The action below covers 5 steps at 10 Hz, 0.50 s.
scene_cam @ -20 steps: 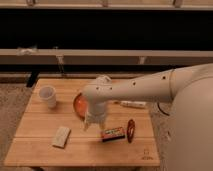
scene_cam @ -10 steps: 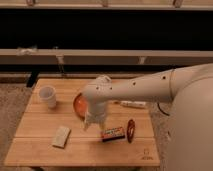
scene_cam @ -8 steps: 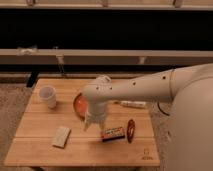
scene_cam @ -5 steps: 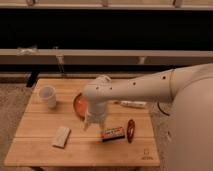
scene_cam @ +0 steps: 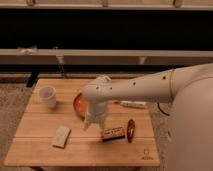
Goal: Place the pepper on the white sponge
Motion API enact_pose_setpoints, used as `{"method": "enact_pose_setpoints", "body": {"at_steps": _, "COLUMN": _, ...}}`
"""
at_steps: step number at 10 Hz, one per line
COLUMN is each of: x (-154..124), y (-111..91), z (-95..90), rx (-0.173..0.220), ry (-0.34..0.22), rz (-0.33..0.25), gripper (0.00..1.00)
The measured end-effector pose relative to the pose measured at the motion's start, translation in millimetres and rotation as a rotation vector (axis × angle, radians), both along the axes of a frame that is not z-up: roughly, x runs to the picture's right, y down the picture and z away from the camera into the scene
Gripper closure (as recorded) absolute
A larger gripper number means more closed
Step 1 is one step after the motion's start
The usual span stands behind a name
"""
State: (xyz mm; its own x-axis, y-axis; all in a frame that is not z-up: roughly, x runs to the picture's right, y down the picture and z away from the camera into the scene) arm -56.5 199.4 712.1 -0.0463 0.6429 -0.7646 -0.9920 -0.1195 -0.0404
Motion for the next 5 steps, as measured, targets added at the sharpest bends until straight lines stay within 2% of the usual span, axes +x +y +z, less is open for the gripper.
{"method": "enact_pose_setpoints", "body": {"at_steps": 3, "x": 16, "y": -8, "z": 17.9, "rx": 0.028, "ry": 0.015, "rz": 0.014, "gripper": 0.35}}
{"method": "enact_pose_setpoints", "body": {"at_steps": 5, "x": 42, "y": -16, "z": 52.7, "rx": 0.041, "ry": 0.038, "rz": 0.010, "gripper": 0.35}}
